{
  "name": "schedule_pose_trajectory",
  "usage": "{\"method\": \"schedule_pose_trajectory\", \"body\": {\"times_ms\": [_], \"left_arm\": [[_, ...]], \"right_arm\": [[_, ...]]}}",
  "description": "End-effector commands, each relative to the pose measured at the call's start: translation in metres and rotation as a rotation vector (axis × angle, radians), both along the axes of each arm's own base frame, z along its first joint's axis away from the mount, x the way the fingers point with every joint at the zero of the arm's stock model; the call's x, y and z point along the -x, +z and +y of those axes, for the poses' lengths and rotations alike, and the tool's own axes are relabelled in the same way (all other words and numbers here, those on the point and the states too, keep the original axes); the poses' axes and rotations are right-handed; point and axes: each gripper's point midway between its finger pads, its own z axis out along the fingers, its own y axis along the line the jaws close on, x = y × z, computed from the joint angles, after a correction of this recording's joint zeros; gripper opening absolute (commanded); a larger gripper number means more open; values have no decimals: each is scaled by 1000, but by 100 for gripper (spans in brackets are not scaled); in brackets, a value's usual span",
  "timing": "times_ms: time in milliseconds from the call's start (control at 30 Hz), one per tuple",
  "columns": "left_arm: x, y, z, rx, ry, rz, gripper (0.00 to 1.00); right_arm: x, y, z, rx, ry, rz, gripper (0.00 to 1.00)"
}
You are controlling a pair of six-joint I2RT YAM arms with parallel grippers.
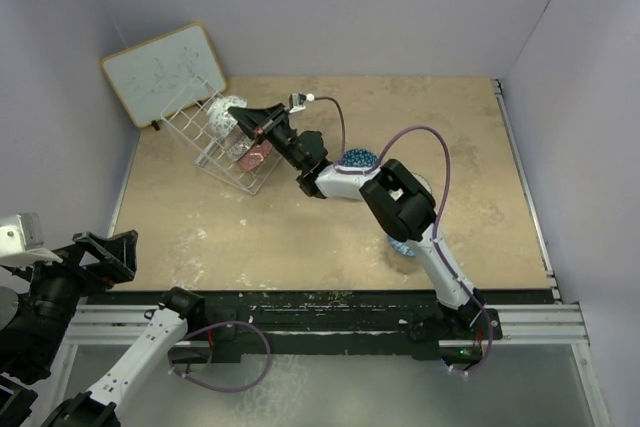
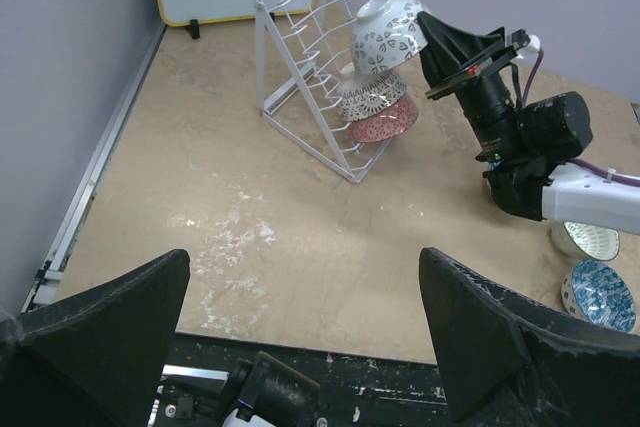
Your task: Load the bowls into the dish rack
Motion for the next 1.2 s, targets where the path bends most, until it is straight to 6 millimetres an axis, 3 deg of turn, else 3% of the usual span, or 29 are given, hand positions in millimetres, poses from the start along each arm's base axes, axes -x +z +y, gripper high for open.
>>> {"method": "schedule_pose_trajectory", "body": {"times_ms": [0,600,1167], "left_arm": [[-5,1,0,-21,4,11,99],[1,0,4,-24,12,13,99],[8,0,9,-20,27,10,99]], "right_arm": [[6,43,-6,-126,1,-77,0],[-5,9,11,-90,17,-40,0],[-12,-11,18,-61,31,-3,7]]}}
